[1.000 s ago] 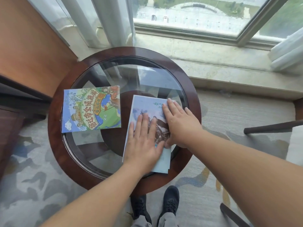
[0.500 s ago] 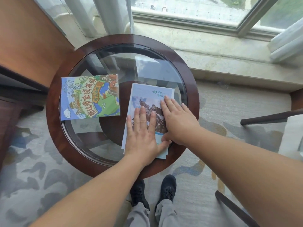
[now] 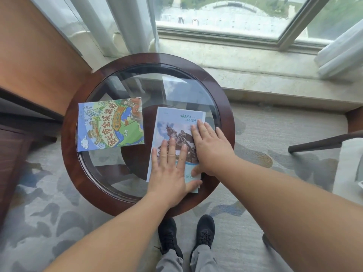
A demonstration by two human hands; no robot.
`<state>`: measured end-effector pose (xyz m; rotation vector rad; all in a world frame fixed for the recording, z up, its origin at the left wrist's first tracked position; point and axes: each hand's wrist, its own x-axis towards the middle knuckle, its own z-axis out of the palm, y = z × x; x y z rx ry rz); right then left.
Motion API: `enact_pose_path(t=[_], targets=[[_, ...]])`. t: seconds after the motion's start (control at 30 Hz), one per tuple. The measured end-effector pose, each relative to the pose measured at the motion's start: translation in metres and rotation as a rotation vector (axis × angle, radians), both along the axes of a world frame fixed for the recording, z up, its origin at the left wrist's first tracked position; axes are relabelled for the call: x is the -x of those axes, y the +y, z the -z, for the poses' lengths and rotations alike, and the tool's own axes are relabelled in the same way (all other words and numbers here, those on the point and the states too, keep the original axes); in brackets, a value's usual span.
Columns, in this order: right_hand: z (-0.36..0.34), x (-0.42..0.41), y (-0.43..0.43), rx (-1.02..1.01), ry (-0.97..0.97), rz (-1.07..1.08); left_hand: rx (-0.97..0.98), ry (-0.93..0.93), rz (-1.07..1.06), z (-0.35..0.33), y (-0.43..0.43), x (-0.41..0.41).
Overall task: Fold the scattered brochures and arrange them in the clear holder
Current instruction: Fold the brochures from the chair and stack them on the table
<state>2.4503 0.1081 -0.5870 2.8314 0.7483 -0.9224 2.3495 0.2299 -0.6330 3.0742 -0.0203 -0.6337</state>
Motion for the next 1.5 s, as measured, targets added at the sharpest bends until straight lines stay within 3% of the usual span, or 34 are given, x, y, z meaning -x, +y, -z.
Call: enact_pose_path(t=[0.1,0.33,0.6,0.83,1.17,1.5], targets=[[-0.02,0.003,-0.001,-0.104,0.001,0.039,0.059,0.036,-0.007,-0.025,0.002,-0.012],[-0.118,0.025,-0.08,-0.298,-0.188,0.342,0.129,-0.14,0.183,-0.12,-0.038,-0.052],[-0.213,0.097,-0.221,-0.25,-0.333,0.678,0.331,-0.228,0.473,-0.22,-0.188,-0.053],[-0.255,0.173,-0.355,-0.254,-0.391,0.955,0.447,-0.231,0.631,-0.277,-0.324,-0.017],[-0.265,0.298,-0.533,-0.229,-0.431,1.281,0.495,-0.124,0.84,-0.301,-0.522,0.065],[-0.237,0.336,-0.61,-0.188,-0.458,1.491,0.475,0.0,1.065,-0.257,-0.642,0.084]])
